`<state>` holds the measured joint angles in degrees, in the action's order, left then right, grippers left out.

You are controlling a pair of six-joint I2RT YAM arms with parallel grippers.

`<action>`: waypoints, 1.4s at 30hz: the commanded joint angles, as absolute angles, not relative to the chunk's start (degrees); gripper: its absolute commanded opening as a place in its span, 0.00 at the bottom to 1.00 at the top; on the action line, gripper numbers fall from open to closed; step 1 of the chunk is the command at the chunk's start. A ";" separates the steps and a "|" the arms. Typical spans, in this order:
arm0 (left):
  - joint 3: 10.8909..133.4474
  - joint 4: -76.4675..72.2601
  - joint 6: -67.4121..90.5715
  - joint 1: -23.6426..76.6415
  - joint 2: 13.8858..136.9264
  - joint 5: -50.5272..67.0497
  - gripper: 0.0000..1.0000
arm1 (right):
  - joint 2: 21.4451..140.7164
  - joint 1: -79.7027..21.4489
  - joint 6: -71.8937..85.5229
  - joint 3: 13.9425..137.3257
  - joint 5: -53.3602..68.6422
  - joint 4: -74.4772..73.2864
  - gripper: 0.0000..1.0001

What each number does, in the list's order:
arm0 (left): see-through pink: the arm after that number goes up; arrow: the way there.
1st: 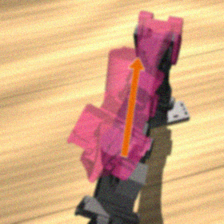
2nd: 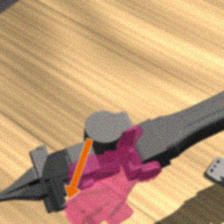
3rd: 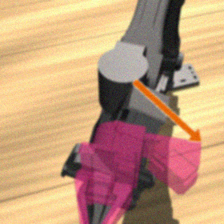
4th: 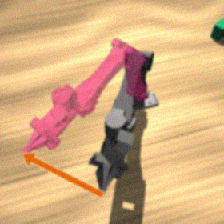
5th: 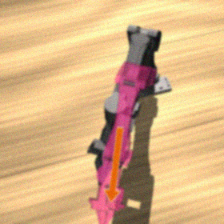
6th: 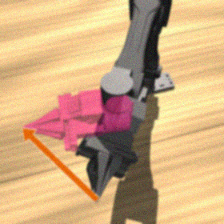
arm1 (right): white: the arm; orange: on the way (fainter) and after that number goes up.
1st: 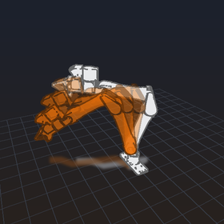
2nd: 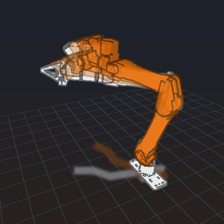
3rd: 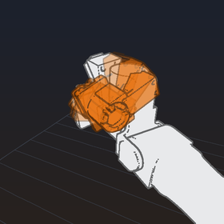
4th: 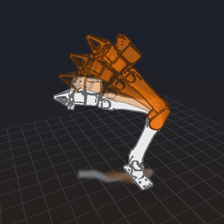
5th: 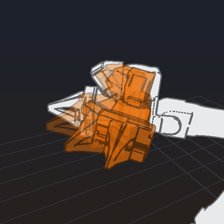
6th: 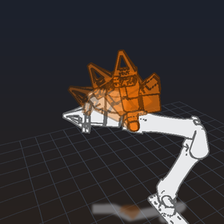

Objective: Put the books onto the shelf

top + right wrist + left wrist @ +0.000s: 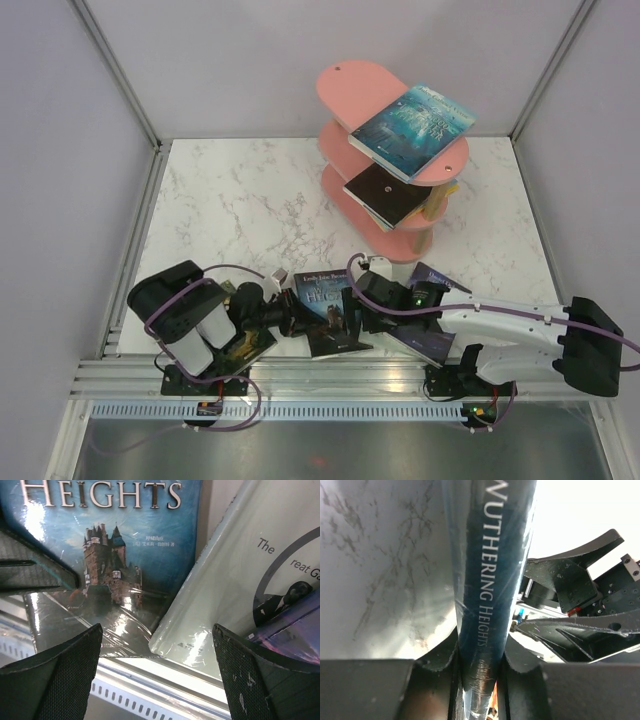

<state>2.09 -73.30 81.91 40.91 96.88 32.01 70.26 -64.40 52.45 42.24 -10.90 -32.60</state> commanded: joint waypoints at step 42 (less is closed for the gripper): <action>62.76 25.25 48.23 21.01 46.07 72.85 0.02 | 64.51 -65.83 48.60 78.48 -11.87 -37.27 0.98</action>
<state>59.07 37.52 39.31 21.10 49.30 62.54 64.20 -65.54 48.38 75.77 -11.77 -41.54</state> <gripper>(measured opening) 0.285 0.979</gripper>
